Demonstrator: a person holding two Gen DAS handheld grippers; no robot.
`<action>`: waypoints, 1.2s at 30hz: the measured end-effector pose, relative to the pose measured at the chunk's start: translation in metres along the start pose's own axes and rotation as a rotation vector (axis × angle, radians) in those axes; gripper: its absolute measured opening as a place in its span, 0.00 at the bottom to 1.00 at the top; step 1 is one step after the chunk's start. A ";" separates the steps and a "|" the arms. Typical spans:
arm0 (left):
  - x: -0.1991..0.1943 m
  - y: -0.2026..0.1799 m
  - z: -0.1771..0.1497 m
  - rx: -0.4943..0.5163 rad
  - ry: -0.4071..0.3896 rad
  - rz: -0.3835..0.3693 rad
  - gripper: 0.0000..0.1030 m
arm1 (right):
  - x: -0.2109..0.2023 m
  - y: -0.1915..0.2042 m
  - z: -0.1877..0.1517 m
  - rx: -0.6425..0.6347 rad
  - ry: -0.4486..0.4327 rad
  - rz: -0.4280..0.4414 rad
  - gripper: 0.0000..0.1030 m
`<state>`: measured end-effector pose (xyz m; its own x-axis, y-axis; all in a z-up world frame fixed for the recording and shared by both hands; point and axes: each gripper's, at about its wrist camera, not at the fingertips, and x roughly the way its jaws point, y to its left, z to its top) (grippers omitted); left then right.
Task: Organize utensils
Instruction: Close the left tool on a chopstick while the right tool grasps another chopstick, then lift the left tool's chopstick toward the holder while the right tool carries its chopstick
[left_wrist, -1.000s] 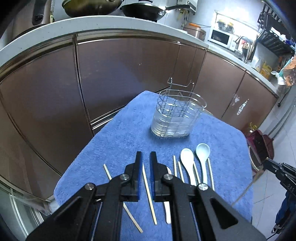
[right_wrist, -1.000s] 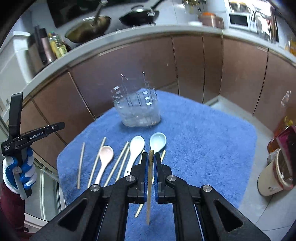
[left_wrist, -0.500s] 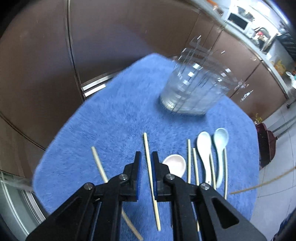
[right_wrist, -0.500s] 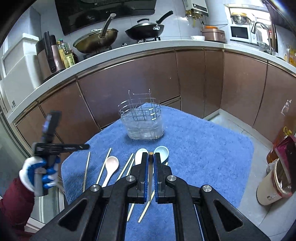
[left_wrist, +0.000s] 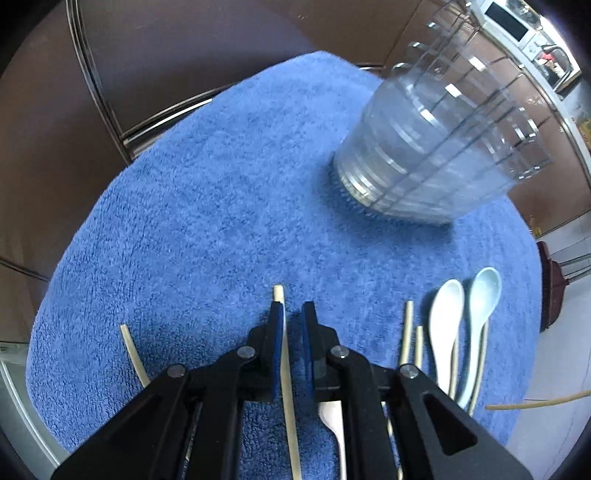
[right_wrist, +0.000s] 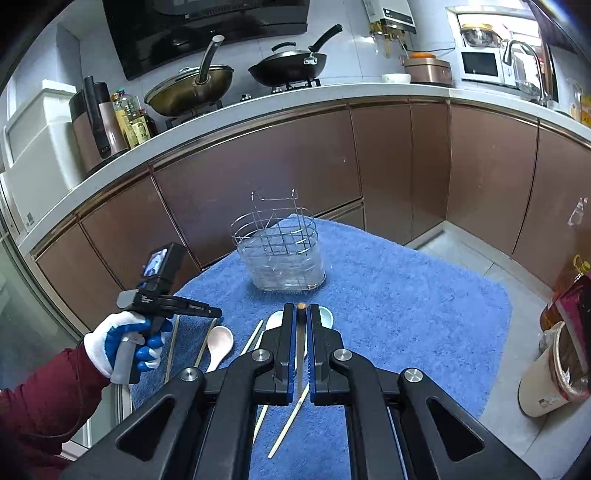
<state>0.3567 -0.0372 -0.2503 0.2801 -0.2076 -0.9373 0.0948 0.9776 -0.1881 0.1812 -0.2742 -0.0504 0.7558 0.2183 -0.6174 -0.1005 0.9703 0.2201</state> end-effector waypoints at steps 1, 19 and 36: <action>0.001 0.001 0.000 -0.002 0.002 0.006 0.09 | 0.001 0.000 0.000 0.001 0.002 0.000 0.05; -0.009 0.000 -0.004 0.017 -0.027 -0.008 0.04 | 0.008 -0.001 0.003 0.008 0.009 0.003 0.05; -0.244 -0.043 0.009 0.047 -0.729 -0.266 0.04 | -0.004 0.046 0.090 -0.081 -0.168 0.071 0.05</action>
<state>0.2931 -0.0288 -0.0110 0.7985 -0.4221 -0.4293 0.2825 0.8924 -0.3520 0.2317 -0.2396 0.0296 0.8416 0.2724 -0.4663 -0.2039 0.9598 0.1928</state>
